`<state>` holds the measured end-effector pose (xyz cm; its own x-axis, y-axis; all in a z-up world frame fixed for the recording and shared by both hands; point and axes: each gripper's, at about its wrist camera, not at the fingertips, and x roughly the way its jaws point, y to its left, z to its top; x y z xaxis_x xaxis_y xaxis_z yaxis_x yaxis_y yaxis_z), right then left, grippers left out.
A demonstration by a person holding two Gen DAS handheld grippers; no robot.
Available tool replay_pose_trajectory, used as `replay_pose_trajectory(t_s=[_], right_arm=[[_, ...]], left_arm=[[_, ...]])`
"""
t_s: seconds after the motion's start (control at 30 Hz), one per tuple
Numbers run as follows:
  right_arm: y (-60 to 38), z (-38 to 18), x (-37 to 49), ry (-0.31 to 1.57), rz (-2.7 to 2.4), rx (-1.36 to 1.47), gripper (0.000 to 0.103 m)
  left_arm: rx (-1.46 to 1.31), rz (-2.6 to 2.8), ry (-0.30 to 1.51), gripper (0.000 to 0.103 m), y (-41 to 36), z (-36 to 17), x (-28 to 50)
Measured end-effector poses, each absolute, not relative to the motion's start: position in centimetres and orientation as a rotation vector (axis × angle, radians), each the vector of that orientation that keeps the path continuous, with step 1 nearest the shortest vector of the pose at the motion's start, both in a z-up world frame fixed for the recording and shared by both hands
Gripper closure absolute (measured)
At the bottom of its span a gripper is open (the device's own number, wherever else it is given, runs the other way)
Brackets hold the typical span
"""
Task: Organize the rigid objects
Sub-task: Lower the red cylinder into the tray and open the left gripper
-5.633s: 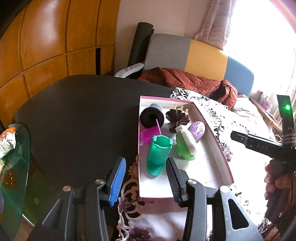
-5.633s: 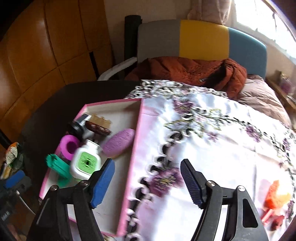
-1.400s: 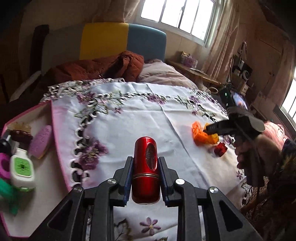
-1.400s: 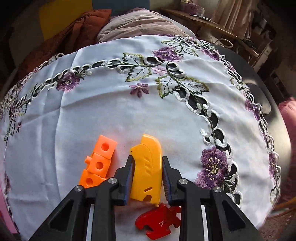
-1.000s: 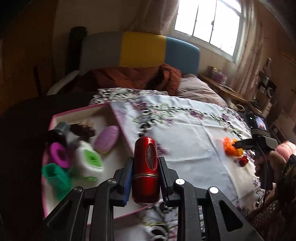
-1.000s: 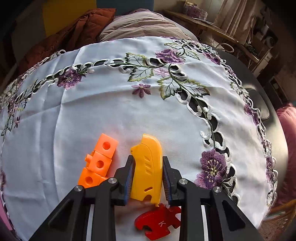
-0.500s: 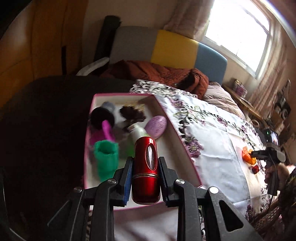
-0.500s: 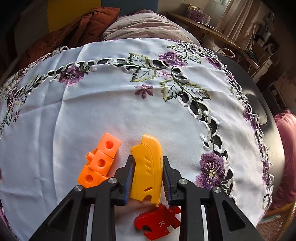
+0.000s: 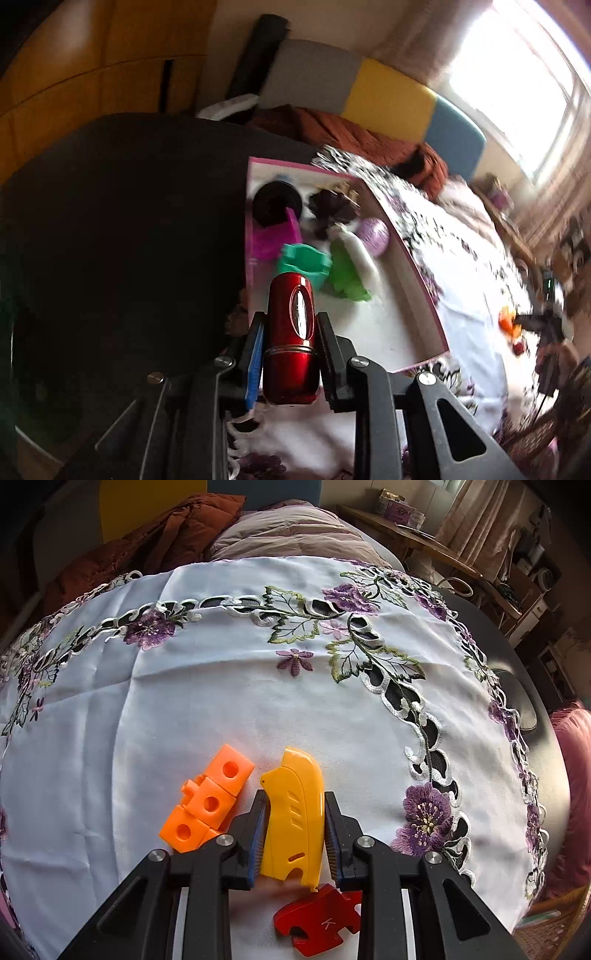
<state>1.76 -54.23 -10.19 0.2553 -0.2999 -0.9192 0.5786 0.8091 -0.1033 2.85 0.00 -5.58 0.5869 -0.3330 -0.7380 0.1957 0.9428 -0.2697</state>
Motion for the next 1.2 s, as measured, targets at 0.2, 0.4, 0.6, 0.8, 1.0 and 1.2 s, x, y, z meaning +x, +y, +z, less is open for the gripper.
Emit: replay_pose_trajectory(t_s=[0.2,0.4,0.6,0.8,1.0,1.2], right_arm=[[-54.2,-10.2,1.8,1.17,-0.606,0.277,0.075],[-54.3,-10.2,1.8,1.17,-0.607,0.282,0.075],[-54.1,-10.2,1.9,1.172,-0.608,0.268,0.075],[-54.0,-10.2,1.9,1.173,-0.609,0.257,0.075],[-53.9,-10.1,1.9,1.172,-0.609,0.245,0.075],[-53.8,-10.1,1.9,1.173,-0.609,0.241,0.075]], left_arm=[[-0.094,-0.337,0.942,0.078,-2.7,-7.1,5.7],[-0.062,-0.283,0.955,0.072,-2.2,-7.9,6.5],[-0.072,-0.264,0.933,0.068,-1.9,-7.7,4.7],[-0.047,-0.203,0.88,0.068,-2.2,-6.0,3.9],[-0.04,-0.193,0.847,0.068,-2.3,-4.5,3.1],[-0.031,-0.189,0.821,0.068,-2.4,-3.7,2.2]])
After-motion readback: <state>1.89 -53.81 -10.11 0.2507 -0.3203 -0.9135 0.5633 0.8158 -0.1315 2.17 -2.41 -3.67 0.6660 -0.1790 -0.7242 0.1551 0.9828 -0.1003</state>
